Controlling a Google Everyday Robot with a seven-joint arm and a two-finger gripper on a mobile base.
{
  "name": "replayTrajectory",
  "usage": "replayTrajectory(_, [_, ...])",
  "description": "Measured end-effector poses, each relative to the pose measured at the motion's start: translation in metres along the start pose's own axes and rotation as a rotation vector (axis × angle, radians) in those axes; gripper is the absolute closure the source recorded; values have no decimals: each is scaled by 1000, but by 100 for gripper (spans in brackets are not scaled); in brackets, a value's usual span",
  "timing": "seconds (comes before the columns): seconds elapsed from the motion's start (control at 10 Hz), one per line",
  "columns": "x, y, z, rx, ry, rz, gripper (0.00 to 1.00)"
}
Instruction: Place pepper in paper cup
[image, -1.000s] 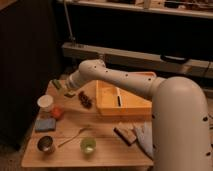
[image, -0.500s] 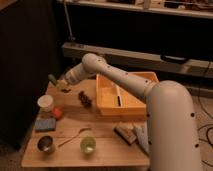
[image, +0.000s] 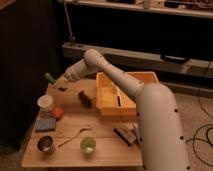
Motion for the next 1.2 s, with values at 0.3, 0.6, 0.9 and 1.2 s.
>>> replayTrajectory(0.3, [-12,15,20,-51,4,-44,100])
replayTrajectory(0.6, [-24,26,44,-55,19,-68,100])
replayTrajectory(0.9, [-33,29,59,-89,19,-78,100])
replayTrajectory(1.2, [-31,27,75,-121,20,-79,100])
